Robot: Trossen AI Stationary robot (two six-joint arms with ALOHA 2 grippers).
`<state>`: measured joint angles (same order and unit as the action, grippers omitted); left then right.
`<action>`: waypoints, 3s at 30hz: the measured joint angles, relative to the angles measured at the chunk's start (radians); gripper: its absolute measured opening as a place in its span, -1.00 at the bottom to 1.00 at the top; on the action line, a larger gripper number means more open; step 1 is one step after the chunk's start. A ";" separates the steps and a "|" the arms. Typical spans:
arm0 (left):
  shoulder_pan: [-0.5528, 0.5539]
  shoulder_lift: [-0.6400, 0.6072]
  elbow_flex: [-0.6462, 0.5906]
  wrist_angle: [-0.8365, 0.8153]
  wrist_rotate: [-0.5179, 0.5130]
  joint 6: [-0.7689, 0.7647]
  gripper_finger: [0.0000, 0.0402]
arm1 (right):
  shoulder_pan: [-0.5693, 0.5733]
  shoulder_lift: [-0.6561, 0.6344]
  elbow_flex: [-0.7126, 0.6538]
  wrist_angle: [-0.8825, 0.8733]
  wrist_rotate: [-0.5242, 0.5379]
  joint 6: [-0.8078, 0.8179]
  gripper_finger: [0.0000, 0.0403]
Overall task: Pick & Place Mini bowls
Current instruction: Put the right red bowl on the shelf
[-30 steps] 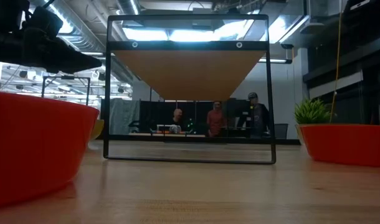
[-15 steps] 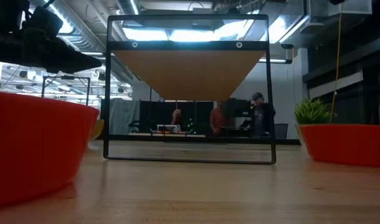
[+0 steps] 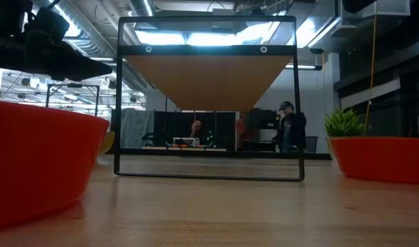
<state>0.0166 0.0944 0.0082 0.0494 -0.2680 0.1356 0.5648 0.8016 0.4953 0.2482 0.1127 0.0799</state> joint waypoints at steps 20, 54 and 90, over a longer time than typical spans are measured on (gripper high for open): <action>0.000 0.000 0.000 0.000 0.000 0.000 -0.57 | 0.000 0.243 0.036 -0.099 -0.035 0.237 -0.47; 0.000 0.000 0.000 0.000 0.000 0.000 -0.57 | 0.000 0.393 0.036 -0.402 0.158 0.703 -0.47; 0.000 0.000 0.000 0.000 0.000 0.000 -0.57 | 0.000 0.741 0.516 -1.010 0.130 0.784 -0.47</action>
<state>0.0166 0.0944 0.0083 0.0494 -0.2676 0.1356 0.5648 1.5427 1.0113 -0.7622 0.2424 0.8642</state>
